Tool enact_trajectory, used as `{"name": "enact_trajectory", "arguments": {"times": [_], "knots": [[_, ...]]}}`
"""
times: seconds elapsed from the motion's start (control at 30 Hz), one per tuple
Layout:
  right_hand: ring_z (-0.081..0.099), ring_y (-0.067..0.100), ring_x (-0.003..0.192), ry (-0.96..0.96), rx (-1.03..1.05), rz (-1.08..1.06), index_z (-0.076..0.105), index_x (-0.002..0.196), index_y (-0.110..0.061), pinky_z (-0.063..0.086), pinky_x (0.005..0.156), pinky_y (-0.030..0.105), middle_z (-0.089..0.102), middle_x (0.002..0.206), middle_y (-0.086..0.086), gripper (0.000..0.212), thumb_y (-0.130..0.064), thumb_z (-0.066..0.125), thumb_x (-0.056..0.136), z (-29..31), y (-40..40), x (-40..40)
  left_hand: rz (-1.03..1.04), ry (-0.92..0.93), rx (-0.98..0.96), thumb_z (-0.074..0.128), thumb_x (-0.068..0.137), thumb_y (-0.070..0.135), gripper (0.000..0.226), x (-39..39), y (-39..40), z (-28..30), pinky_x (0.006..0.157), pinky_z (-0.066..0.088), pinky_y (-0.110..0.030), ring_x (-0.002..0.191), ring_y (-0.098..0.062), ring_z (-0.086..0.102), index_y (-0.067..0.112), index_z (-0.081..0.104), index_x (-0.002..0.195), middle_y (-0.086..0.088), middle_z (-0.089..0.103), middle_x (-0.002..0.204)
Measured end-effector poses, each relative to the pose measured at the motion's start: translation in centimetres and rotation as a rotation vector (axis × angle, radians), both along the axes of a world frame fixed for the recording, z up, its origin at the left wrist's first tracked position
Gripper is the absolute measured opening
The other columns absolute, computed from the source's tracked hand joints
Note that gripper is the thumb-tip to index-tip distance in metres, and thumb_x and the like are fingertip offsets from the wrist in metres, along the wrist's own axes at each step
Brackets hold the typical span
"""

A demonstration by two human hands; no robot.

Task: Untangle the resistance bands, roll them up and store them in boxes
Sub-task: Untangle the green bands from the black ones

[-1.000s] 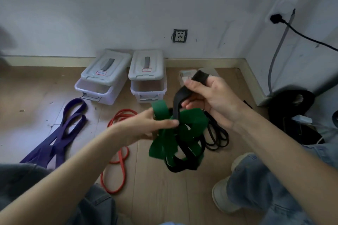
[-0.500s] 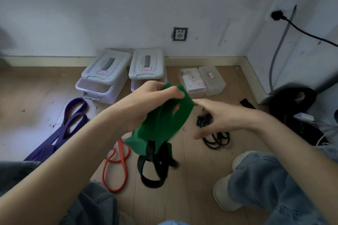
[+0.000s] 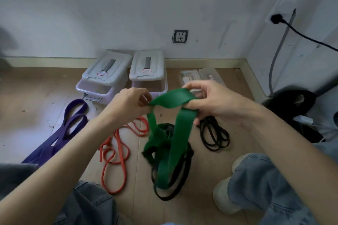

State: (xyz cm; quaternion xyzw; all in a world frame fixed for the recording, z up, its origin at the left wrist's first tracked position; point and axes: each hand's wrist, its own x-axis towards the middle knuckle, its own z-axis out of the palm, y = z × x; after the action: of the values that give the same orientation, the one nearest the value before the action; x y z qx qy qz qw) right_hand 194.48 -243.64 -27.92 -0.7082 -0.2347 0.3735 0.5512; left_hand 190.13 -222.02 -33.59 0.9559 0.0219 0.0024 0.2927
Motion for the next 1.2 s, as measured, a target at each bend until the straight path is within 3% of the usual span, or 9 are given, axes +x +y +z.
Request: {"name": "enact_trajectory", "arguments": {"times": [0.13,0.23,0.43,0.57,0.7,0.83,0.9,1.1,1.2], "knots": [[0.069,0.012,0.070,0.145,0.470,-0.197,0.058,0.101,-0.007,0.051,0.047,0.016,0.071,0.082,0.001,0.026,-0.007,0.061,0.075,1.1,-0.2,0.7,-0.217,0.147,-0.685,0.060,0.087,0.007,0.031,-0.6,-0.9,-0.7,0.092,0.046,-0.017,0.106,0.000,0.060,0.025,0.059,0.112,0.011,0.066,0.111],[0.066,0.008,0.063,0.308,0.658,-0.322,0.058,0.095,-0.007,0.049,0.045,0.012,0.069,0.077,0.003,0.021,-0.007,0.059,0.074,1.1,-0.4,1.2,-0.421,0.558,-0.771,0.067,0.081,0.025,0.066,-2.1,-3.2,-3.1,0.109,0.030,-0.025,0.131,0.001,0.037,0.040,0.034,0.137,0.020,0.044,0.140],[0.068,0.016,0.086,0.358,0.685,-0.331,0.060,0.106,-0.005,0.056,0.068,0.021,0.069,0.098,0.008,0.027,-0.015,0.061,0.081,-0.3,-1.1,1.6,-0.056,0.145,-0.696,0.059,0.088,0.008,0.016,-1.0,-5.5,-2.5,0.082,0.057,-0.036,0.088,-0.015,0.069,0.015,0.065,0.102,-0.011,0.071,0.104],[0.057,0.010,0.115,-0.036,0.040,-0.046,0.047,0.132,-0.022,0.047,0.098,0.036,0.059,0.127,-0.005,0.071,-0.050,0.072,0.072,-0.9,-1.9,1.0,0.019,-0.041,-0.996,0.059,0.086,0.012,0.009,-0.5,-4.8,2.8,0.065,0.056,-0.021,0.080,-0.015,0.072,0.013,0.068,0.089,0.000,0.075,0.085],[0.065,0.011,0.092,-0.303,-0.103,-0.103,0.063,0.098,-0.020,0.053,0.084,0.027,0.069,0.098,-0.002,0.016,-0.024,0.068,0.083,-3.1,0.8,-1.4,0.034,-0.005,-1.217,0.056,0.087,0.027,0.025,0.0,-4.0,5.2,0.075,0.056,-0.021,0.091,-0.016,0.070,0.007,0.065,0.099,-0.006,0.074,0.097],[0.068,0.011,0.074,-0.051,0.157,-0.409,0.066,0.088,-0.012,0.055,0.068,0.023,0.072,0.077,-0.002,0.011,-0.006,0.056,0.089,-1.5,0.0,-0.4,-0.306,0.363,-0.565,0.066,0.068,0.050,0.079,-1.8,-4.6,2.3,0.096,0.046,-0.021,0.112,-0.003,0.056,0.027,0.037,0.138,0.012,0.055,0.129],[0.067,0.009,0.067,-0.039,0.229,-0.436,0.067,0.085,-0.011,0.053,0.060,0.020,0.072,0.071,-0.002,0.020,0.002,0.053,0.088,-1.0,-0.4,0.1,-0.421,0.297,-0.279,0.076,0.068,0.045,0.084,-2.3,-4.6,0.4,0.095,0.045,-0.018,0.111,-0.003,0.054,0.028,0.033,0.139,0.013,0.055,0.125],[0.060,0.007,0.055,-0.107,0.098,-0.589,0.067,0.076,-0.014,0.044,0.048,0.016,0.066,0.061,-0.003,0.021,-0.004,0.054,0.089,-0.6,-1.0,1.5,-0.232,0.399,-0.104,0.064,0.078,0.052,0.037,-2.6,-2.2,-1.8,0.081,0.050,-0.022,0.090,-0.011,0.063,0.026,0.058,0.104,0.009,0.065,0.098],[0.060,0.013,0.058,-0.045,0.040,-0.678,0.065,0.084,-0.009,0.045,0.048,0.019,0.064,0.065,0.003,0.007,-0.005,0.059,0.083,-0.8,-1.7,2.3,-0.121,0.500,-0.440,0.064,0.069,0.066,0.047,-2.9,-1.7,-0.6,0.083,0.054,-0.027,0.091,-0.018,0.068,0.025,0.067,0.091,-0.002,0.071,0.092]]}}
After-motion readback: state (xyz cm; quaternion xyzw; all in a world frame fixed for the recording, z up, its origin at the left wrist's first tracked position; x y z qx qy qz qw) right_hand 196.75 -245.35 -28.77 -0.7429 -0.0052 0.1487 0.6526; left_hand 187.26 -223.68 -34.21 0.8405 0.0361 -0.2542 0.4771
